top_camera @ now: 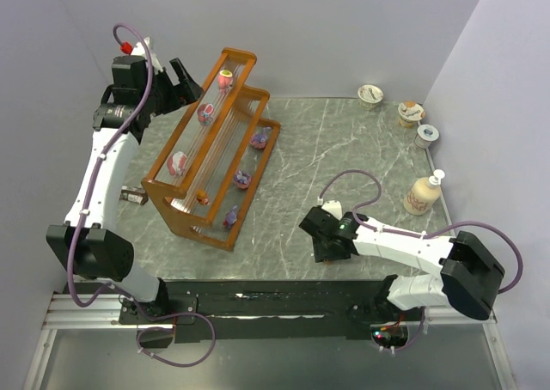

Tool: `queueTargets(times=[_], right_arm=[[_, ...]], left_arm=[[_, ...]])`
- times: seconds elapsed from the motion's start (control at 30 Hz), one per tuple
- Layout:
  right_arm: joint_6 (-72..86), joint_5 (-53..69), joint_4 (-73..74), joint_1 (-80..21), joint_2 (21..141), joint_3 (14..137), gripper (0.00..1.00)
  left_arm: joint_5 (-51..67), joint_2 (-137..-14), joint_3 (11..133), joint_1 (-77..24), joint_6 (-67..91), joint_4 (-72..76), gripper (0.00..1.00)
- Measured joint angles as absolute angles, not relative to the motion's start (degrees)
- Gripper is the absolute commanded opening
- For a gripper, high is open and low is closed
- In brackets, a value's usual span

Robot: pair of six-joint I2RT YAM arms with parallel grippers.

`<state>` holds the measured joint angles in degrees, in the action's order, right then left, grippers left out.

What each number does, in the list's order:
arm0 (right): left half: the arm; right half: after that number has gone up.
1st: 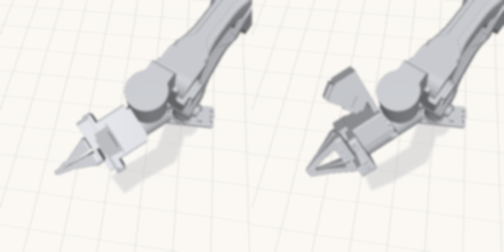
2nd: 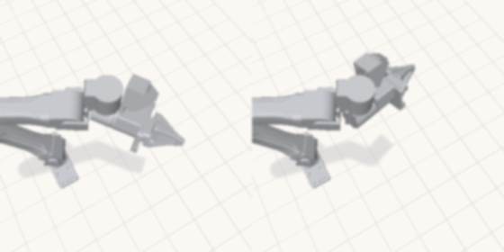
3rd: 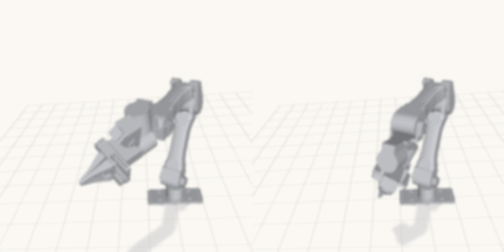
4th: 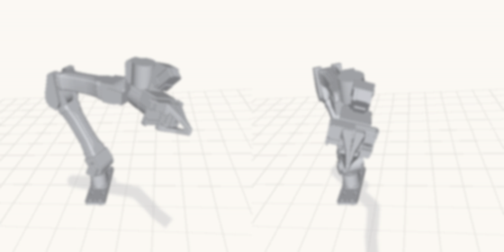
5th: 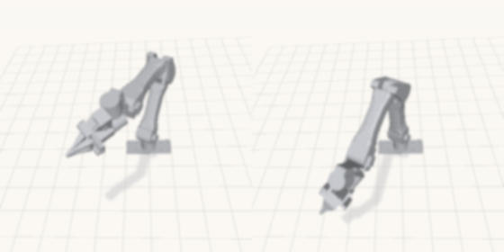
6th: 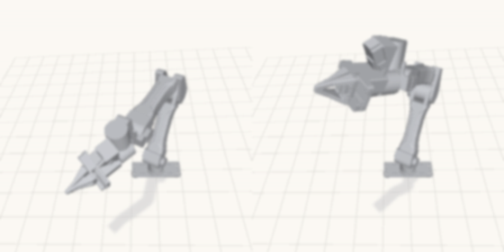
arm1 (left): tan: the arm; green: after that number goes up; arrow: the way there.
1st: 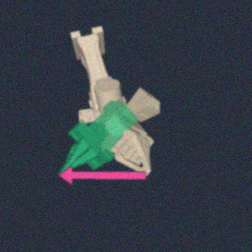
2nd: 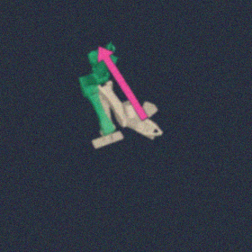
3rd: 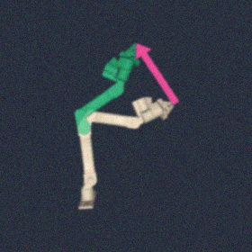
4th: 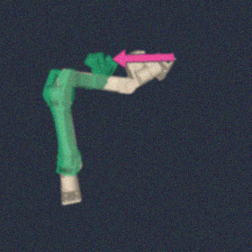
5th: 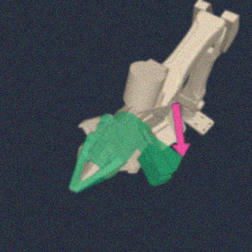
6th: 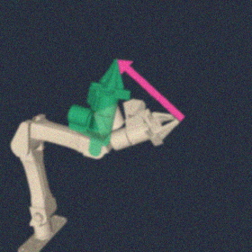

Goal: Place and organize the plastic toys onto the shelf

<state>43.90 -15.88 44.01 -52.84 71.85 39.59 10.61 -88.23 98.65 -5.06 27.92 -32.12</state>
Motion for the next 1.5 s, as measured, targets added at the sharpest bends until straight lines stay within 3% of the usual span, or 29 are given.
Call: queueTargets(times=[0.33,0.53,0.8,1.03,1.3,1.5], right_arm=[[38.65,-14.85,40.49,-51.44,72.27,39.29,0.64],[37.12,-13.72,38.54,-50.94,72.25,39.2,0.57],[38.11,-12.58,38.15,-50.94,72.05,38.28,0.54],[40.21,-12.6,38.94,-50.94,71.55,38.15,0.37],[42.11,-12.6,40.4,-50.94,70.28,37.78,0.49],[42.35,-12.49,41.19,-50.94,69.32,36.95,0.45]], left_arm=[[10.22,-88.49,98.7,-5.06,27.68,-32.4,0.96],[10.04,-88.47,98.7,-5.06,27.68,-32.4,0.96],[9.58,-88.4,98.7,-5.06,27.66,-32.4,0.96],[9.58,-88.01,98.67,-5.06,27.66,-32.4,0.96],[9.58,-87.94,98.65,-5.06,27.66,-32.4,0.96],[9.61,-87.88,98.63,-5.06,27.66,-32.4,0.96]])
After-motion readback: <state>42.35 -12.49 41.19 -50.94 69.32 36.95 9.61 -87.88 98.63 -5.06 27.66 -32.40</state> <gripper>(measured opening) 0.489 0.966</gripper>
